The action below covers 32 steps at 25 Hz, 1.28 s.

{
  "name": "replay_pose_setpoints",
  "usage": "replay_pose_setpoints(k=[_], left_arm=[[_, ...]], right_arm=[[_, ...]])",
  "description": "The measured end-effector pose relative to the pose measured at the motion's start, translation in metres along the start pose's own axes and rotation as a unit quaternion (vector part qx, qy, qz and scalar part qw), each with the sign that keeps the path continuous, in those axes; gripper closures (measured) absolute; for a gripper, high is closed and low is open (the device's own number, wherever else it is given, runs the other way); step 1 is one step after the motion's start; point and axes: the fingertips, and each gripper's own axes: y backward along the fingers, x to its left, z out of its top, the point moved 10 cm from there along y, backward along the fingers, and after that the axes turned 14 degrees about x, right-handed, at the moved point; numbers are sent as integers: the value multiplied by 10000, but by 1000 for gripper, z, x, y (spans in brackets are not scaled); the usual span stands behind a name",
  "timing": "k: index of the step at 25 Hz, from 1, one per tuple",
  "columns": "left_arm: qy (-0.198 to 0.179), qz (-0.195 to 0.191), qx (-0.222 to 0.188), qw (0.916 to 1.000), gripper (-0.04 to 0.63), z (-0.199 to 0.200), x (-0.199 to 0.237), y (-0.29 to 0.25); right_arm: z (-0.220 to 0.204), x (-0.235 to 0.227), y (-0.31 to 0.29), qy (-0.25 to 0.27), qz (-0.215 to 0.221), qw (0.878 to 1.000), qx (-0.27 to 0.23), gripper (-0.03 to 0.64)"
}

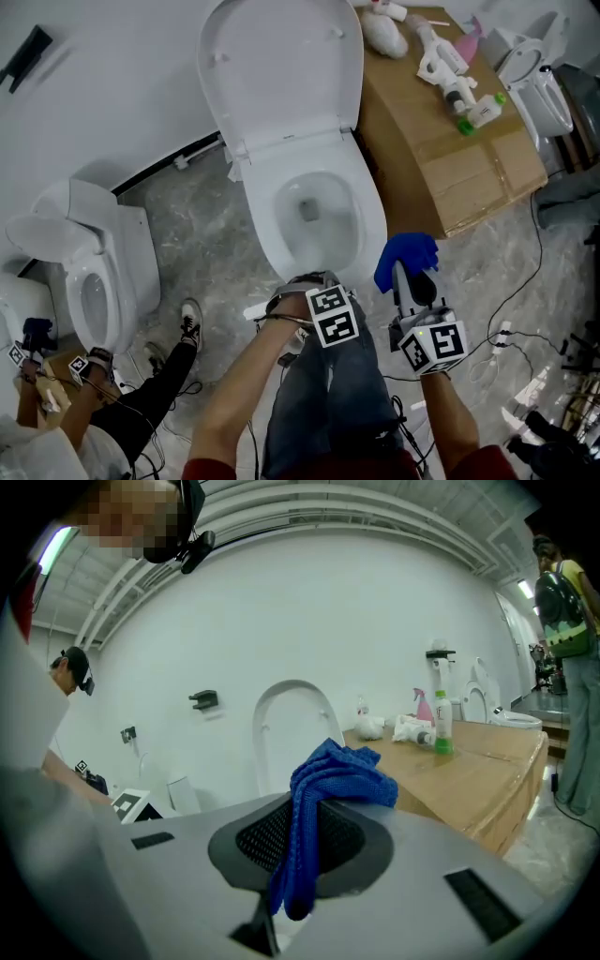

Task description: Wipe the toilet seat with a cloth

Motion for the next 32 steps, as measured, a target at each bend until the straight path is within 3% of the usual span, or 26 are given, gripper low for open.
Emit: replay_pose_setpoints(k=[17,28,32], left_arm=[[142,-145,146,9997,505,-7,-10,-152],[386,-135,135,9991,514,-8,-9,-179],[575,-160,30,9982,568,-10,-13,-179]], right_arm=[[-96,-23,-74,223,116,9980,584,561],[-130,-27,-87,203,199,9963,810,561],[-135,-26,-86,205,225,9957,870,561]])
